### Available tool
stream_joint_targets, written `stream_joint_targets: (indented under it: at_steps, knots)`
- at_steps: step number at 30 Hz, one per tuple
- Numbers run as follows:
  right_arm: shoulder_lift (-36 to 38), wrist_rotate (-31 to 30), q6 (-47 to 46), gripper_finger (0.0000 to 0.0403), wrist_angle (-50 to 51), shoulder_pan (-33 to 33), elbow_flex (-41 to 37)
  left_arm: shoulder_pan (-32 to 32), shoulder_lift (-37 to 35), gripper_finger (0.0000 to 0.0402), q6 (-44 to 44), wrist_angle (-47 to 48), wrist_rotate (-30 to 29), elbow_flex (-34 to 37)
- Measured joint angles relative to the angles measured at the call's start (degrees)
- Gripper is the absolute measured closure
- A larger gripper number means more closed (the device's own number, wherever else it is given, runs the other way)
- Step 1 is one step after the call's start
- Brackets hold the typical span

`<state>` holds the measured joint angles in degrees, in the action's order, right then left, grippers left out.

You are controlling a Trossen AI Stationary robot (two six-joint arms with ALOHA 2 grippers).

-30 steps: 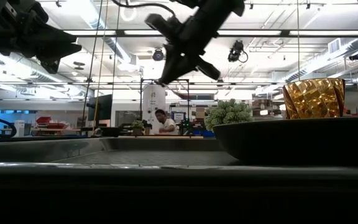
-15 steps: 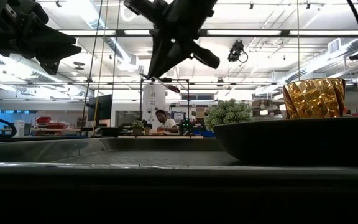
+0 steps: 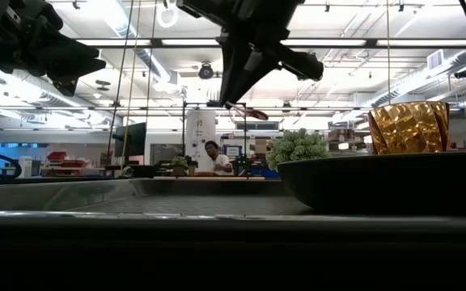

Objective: Pick and place plate/cup/fork/spoon on tray
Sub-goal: Put the orange fork on the black tray to the left of the black plate

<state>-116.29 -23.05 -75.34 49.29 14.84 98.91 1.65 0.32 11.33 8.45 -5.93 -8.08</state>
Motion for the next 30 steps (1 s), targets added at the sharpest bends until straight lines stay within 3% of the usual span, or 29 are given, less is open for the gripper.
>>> stream_joint_targets:
  at_steps: [10,15,23,30]
  knots:
    - [0.0,-0.4,-4.3,0.0385,-0.7,2.0,-1.4,0.0,0.0,0.0267,0.0,-0.3,0.0,0.0]
    - [-0.2,-1.1,-4.3,0.0385,-5.7,2.4,-2.3,0.0,0.0,0.0267,0.3,-0.3,0.0,0.0]
    - [-4.9,3.3,-4.8,0.0384,-13.6,4.4,-2.4,0.0,0.1,0.0267,0.4,-0.1,0.0,0.0]
    - [-6.3,3.9,-7.4,0.0384,-13.6,5.9,-2.4,0.0,0.8,0.0267,0.5,-0.3,0.0,0.0]
